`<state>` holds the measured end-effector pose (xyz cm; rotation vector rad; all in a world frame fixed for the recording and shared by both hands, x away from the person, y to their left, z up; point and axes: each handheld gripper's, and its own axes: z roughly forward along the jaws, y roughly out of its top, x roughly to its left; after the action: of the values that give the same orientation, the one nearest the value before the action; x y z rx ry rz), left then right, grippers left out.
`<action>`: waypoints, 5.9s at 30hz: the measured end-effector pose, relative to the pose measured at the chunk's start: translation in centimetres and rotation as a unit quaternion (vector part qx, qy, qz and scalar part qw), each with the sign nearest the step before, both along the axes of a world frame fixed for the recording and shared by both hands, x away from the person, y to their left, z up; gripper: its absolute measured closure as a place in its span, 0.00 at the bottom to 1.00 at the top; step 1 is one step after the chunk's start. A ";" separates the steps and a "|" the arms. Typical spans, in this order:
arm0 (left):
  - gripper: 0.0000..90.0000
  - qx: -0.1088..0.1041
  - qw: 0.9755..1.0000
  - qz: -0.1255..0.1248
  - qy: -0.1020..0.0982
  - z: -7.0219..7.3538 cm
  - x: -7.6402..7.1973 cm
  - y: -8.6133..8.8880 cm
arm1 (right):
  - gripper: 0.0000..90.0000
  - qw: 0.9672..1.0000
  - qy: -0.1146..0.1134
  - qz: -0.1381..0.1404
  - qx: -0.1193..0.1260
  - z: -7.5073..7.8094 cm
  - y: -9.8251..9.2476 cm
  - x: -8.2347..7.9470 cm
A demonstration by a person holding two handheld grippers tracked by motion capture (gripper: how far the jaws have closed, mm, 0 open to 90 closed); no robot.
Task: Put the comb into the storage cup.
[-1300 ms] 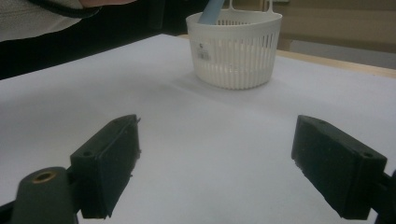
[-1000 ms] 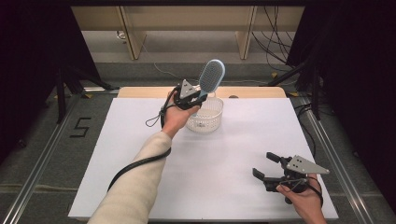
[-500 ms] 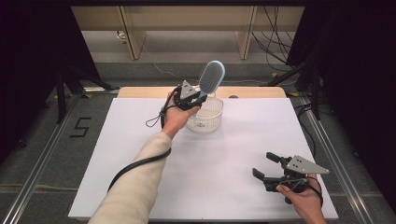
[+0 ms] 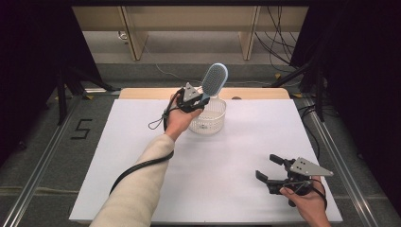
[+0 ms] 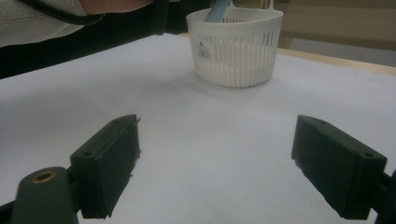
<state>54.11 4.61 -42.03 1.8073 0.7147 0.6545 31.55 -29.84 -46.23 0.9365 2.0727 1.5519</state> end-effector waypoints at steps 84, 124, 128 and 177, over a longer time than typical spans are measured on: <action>0.00 0.038 0.995 0.027 0.091 2.0 -6.1 5.9 | 0.18 1.000 0.000 -0.005 -0.005 0.0 0.2 0.0; 0.00 0.025 0.995 0.043 0.087 1.2 -10.5 11.0 | 0.18 1.000 -0.002 -0.008 -0.006 0.0 0.1 -0.1; 0.00 0.024 0.995 0.037 0.088 1.0 -11.0 11.5 | 0.18 1.000 -0.002 -0.008 -0.005 0.0 0.1 0.0; 0.00 0.040 0.996 0.001 0.082 -2.8 -17.6 11.6 | 0.18 1.000 -0.003 -0.006 -0.007 0.1 0.2 0.0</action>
<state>36.56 16.16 -44.79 1.9497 0.8092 0.5478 31.51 -29.59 -46.11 0.9373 2.0671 1.5294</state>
